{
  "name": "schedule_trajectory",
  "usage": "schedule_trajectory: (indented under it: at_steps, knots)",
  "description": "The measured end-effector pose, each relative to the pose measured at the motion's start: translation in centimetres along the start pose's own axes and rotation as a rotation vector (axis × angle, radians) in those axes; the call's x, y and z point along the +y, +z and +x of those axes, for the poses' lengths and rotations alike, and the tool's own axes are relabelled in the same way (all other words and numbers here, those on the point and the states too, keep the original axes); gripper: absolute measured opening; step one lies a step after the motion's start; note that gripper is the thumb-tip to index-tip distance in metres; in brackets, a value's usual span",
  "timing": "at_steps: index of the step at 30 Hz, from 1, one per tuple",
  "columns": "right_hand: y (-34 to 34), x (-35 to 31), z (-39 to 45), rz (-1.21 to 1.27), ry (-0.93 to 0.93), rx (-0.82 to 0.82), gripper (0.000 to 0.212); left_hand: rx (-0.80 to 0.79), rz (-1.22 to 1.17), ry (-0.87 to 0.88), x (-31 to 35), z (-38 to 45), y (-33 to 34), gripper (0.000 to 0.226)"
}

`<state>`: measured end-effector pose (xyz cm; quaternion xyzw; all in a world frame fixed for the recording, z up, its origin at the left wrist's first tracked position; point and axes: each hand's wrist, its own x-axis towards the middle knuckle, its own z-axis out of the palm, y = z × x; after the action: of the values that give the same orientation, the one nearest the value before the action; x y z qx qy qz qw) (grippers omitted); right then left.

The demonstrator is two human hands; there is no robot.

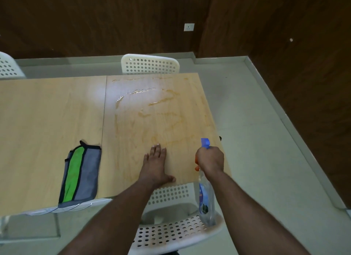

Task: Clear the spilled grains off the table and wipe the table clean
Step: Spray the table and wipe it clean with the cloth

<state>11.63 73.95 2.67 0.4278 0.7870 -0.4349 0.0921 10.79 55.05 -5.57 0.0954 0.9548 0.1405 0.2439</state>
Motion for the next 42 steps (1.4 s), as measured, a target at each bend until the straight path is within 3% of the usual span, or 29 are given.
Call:
schedule_trajectory:
  at_steps: [8,15,25,36,42]
  knots:
    - [0.5,-1.2,-1.1,0.126,-0.154,-0.007,0.015,0.026,-0.01,-0.007,-1.4,0.0,-1.4,0.134]
    - [2.2,-3.7,-1.1,0.015,-0.229,-0.001,0.019,-0.005,-0.037,0.018,-2.9,-0.3,-2.3,0.128]
    - [7.7,-6.5,-4.2,-0.011,-0.419,-0.256,0.011,0.117,-0.1,-0.076,-9.1,-2.0,-6.1,0.111]
    - [18.0,-17.2,-9.8,0.094,-0.657,-0.49,0.018,0.164,-0.129,-0.276,-22.1,-5.9,-10.0,0.1]
    - [24.0,-22.4,-12.1,0.144,-0.833,-0.558,0.021,0.161,-0.234,-0.249,-25.9,-6.7,-9.9,0.099]
